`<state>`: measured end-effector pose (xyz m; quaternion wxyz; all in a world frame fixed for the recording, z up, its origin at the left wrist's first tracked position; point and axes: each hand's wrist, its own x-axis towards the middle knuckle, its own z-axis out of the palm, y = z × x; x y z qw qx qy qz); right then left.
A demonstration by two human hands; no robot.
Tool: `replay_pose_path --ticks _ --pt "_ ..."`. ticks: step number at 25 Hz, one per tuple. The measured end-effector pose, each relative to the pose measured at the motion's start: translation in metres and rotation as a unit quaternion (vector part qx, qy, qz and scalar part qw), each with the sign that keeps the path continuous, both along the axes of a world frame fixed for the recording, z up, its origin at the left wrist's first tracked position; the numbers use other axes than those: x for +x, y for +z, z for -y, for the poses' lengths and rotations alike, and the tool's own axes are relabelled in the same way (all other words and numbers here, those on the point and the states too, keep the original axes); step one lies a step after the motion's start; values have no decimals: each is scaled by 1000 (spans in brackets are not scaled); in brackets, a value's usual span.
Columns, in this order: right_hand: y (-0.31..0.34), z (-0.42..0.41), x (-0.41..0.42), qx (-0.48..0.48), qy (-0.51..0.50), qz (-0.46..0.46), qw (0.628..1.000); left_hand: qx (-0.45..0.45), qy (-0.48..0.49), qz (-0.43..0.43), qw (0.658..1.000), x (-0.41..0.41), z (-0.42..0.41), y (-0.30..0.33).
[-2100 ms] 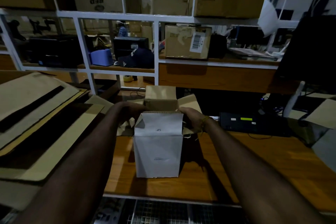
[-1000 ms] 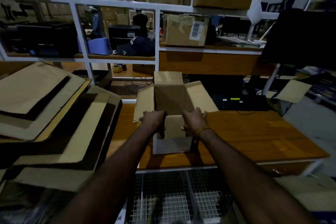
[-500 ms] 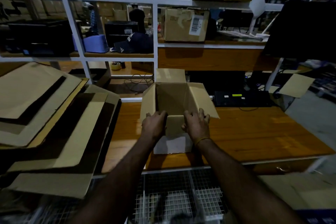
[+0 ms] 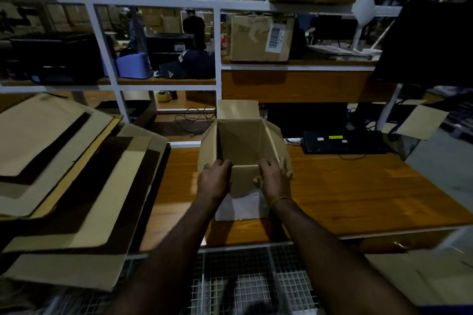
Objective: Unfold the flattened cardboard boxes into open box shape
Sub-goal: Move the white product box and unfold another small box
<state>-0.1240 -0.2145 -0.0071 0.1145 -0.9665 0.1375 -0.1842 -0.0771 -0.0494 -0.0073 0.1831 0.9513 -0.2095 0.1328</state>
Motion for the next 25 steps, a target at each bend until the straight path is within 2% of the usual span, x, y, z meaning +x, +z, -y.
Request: replay_pose_path --ticks 4,7,13,15,20,25 --pt "6 -2 7 -47 5 -37 998 41 16 -23 999 -5 -5 6" --pt "6 3 -2 -39 25 -31 998 70 24 -39 997 -7 -8 9" --pt "3 -12 -24 -18 -73 18 997 109 107 19 988 -35 4 15" --pt "3 -12 -27 23 -86 25 996 89 123 30 988 -36 7 20" --pt "10 -3 -11 167 -51 23 984 -21 136 -29 990 -25 8 19" --pt "8 -3 8 214 -43 72 973 1 189 -47 981 0 11 22"
